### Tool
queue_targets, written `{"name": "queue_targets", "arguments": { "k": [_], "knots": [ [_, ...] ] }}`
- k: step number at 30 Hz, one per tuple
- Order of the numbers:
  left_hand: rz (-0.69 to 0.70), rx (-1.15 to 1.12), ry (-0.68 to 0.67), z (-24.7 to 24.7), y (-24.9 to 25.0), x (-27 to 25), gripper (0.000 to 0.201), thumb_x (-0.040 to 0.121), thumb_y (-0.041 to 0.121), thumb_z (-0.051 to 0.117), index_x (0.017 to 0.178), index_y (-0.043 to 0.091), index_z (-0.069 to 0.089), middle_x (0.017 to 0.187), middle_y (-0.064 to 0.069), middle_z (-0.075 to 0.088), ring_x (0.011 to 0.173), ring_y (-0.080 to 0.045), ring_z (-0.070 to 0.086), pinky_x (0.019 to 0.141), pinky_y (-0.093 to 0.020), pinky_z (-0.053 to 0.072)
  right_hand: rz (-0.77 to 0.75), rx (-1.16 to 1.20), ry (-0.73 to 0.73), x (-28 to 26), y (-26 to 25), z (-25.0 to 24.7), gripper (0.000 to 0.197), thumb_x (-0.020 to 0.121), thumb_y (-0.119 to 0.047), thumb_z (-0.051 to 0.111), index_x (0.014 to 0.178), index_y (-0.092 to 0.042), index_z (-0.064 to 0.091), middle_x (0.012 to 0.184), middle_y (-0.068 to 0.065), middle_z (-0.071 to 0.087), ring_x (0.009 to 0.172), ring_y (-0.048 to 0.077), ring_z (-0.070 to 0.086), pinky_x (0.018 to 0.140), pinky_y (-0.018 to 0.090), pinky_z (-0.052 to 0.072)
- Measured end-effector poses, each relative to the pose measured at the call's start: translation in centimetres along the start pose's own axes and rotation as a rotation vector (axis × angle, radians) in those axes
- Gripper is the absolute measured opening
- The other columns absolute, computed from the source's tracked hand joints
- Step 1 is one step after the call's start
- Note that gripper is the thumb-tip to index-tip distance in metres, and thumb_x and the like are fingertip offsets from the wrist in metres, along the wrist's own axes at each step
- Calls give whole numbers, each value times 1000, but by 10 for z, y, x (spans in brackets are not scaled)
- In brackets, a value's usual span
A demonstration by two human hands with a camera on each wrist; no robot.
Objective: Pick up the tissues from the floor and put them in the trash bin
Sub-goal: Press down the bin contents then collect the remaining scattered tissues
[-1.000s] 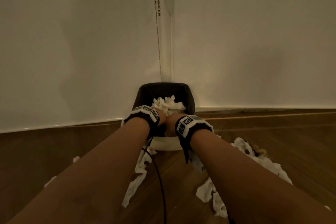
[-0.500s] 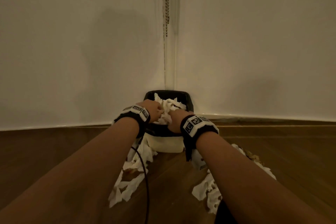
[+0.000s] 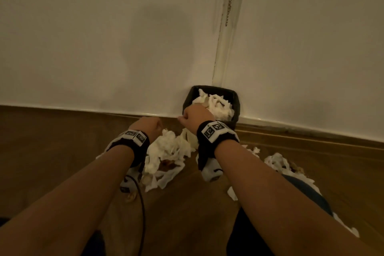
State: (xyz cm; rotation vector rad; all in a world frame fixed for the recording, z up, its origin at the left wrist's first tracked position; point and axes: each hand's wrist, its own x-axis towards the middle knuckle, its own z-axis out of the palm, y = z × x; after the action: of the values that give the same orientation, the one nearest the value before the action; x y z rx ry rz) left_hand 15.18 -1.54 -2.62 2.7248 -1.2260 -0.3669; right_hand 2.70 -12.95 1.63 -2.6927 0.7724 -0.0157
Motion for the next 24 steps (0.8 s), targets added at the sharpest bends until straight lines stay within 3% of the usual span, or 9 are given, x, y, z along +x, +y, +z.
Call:
{"name": "queue_targets", "arguments": {
  "k": [3,6,10,13,14,16,18,22,24],
  "knots": [
    [-65,3,-114,23,-39,-17,25,95,24,40,108,21,62,114,-6,62,100,-25,60,87,-36,50,9,21,-99,4,-9,16,41,96,-35,46,71,-6,60,65,5,53,71,22,55,66,29,43],
    [-113,34,-220,48,-63,-29,25,96,19,42,114,20,59,121,-8,57,106,-24,57,89,-33,48,13,39,-184,11,-15,31,34,97,-24,45,97,-1,69,96,13,67,91,27,63,80,32,51],
    [-170,-38,-287,81,-80,-33,27,93,11,48,116,19,59,125,-5,56,112,-20,55,87,-26,44,72,56,-348,16,-26,59,28,96,-16,48,115,-5,64,113,13,67,101,28,65,91,39,52],
    [-192,-69,-269,104,-89,-35,24,93,16,52,116,17,61,124,-6,57,112,-21,55,90,-27,45,62,39,-395,16,-33,89,38,97,-19,43,132,-6,51,132,15,56,117,30,56,104,42,42],
    [-197,-73,-256,111,-91,-35,23,93,17,51,114,17,62,124,-7,57,112,-22,55,92,-29,45,43,31,-397,15,-34,99,37,97,-20,43,130,-7,53,131,14,55,115,29,55,103,40,42],
    [-248,-98,-209,125,-97,-37,22,93,24,52,112,18,61,124,-10,52,113,-26,52,93,-32,45,42,17,-398,13,-33,120,21,95,-19,44,101,-12,63,104,11,60,90,22,54,90,35,45],
    [-359,-174,-153,139,-100,-39,22,89,34,57,107,22,56,127,-9,42,118,-29,42,94,-38,43,111,31,-407,12,-29,140,26,96,-19,42,72,-15,52,78,3,49,74,17,44,78,34,43],
    [-587,-349,-62,167,-95,-42,33,77,47,63,97,33,40,126,-7,28,115,-33,31,94,-47,38,197,26,-460,9,-21,167,28,97,-18,41,105,-5,64,97,14,59,84,24,54,73,31,44],
    [-663,-427,-17,177,-90,-40,40,72,54,63,100,37,39,128,-6,24,115,-33,30,97,-47,36,199,3,-474,8,-18,174,26,96,-17,42,101,-4,64,90,14,55,80,23,51,70,28,41]
  ]
}}
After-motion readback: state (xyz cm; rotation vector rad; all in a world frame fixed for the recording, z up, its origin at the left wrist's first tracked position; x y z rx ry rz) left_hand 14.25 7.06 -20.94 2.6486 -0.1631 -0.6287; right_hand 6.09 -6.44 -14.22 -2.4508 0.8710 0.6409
